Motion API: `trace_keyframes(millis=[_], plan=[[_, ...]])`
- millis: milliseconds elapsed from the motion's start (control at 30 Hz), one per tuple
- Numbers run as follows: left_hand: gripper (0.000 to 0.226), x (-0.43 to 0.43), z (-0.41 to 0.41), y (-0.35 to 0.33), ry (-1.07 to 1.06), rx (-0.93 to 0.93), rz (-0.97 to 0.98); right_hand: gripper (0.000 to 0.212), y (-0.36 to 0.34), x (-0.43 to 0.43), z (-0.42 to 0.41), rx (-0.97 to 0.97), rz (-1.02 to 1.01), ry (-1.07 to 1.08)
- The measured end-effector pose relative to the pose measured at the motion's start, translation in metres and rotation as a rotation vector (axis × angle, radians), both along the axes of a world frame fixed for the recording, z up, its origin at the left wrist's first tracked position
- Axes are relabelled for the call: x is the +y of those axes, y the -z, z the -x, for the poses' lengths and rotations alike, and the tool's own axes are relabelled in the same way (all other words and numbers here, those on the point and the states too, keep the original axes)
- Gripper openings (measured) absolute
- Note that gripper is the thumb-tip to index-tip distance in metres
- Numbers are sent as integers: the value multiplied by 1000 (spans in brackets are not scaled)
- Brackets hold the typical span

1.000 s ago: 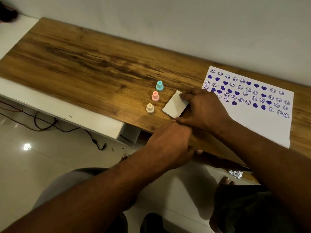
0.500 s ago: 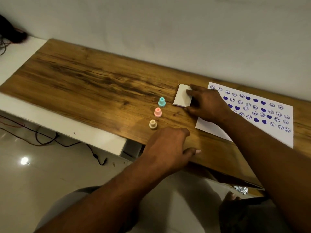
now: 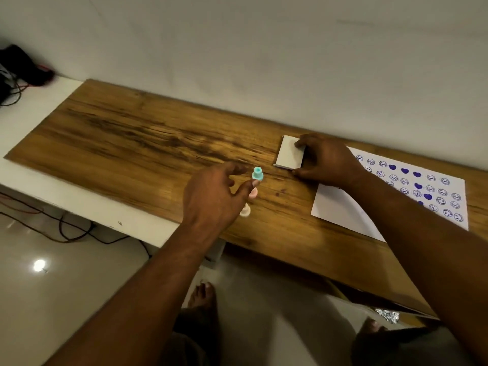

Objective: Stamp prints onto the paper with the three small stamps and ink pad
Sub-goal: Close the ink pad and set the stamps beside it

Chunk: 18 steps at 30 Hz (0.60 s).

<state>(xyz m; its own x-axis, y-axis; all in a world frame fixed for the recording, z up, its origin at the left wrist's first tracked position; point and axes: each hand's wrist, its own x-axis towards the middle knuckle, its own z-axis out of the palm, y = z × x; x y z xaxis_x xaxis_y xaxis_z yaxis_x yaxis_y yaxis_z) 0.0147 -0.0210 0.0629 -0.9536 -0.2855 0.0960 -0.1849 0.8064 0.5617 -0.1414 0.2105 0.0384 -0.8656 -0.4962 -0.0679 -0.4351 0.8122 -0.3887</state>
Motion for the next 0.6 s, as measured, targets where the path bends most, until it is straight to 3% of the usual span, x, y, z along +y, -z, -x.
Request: trace_keyframes(millis=[333, 600], plan=[[44, -2, 6, 14, -2, 21, -8, 97, 11, 7, 6, -58, 157, 31], [43, -5, 7, 16, 3, -2, -6, 101, 17, 9, 9, -50, 162, 32]])
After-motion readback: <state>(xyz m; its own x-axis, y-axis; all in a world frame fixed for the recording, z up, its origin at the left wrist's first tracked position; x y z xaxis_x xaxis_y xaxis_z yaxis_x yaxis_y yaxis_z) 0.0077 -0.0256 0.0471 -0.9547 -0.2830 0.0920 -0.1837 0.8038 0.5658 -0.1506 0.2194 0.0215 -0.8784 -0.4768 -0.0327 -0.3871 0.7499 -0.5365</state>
